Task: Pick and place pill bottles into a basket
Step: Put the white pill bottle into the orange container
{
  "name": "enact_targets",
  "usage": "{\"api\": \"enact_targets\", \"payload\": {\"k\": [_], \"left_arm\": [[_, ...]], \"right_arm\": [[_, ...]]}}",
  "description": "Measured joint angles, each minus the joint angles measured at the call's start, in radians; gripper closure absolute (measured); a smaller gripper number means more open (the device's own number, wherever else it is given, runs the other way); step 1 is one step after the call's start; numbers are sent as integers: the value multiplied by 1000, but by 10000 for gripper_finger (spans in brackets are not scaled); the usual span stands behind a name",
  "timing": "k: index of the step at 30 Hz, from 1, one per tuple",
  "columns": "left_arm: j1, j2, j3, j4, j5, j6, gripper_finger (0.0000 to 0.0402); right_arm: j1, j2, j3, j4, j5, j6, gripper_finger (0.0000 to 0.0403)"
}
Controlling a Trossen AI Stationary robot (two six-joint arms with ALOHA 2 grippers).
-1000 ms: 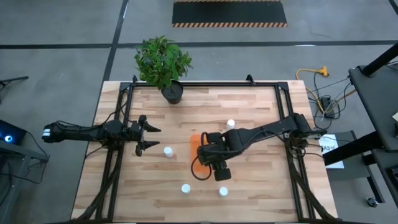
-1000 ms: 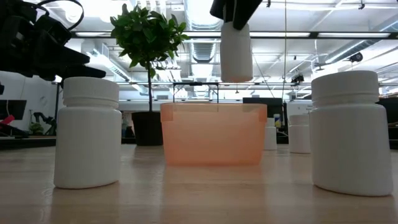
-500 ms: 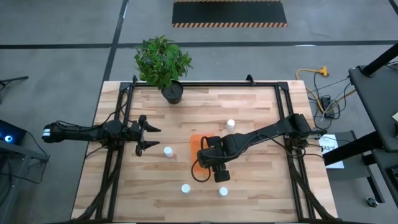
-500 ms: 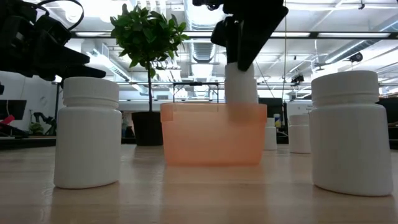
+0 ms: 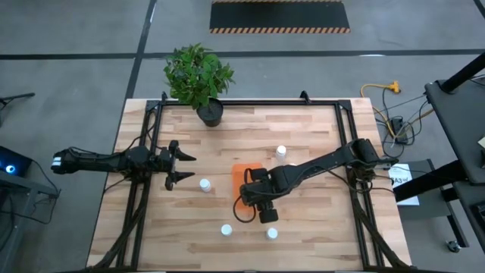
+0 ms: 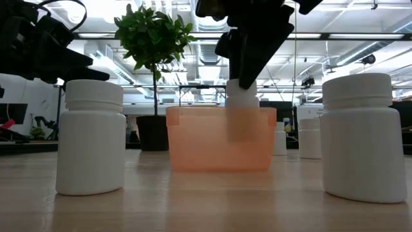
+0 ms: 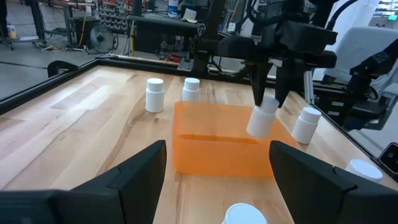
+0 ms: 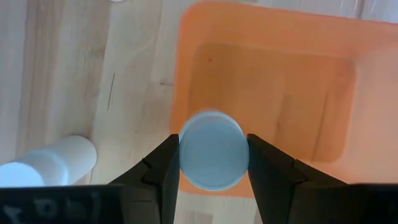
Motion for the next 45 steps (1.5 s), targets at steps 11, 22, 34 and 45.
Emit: {"api": "enact_targets", "payload": {"k": [11,22,34,45], "left_arm": [[0,0,0,0,0,0,134],[0,0,0,0,0,0,134],[0,0,0,0,0,0,134],[0,0,0,0,0,0,134]], "right_arm": [[-1,-13,-41,39,-6,-2,262],[-6,-15,-41,37,-6,9,255],[-7,-15,-45,38,-5,7,243],[-6,-15,-54,38,-3,-3,237]]}}
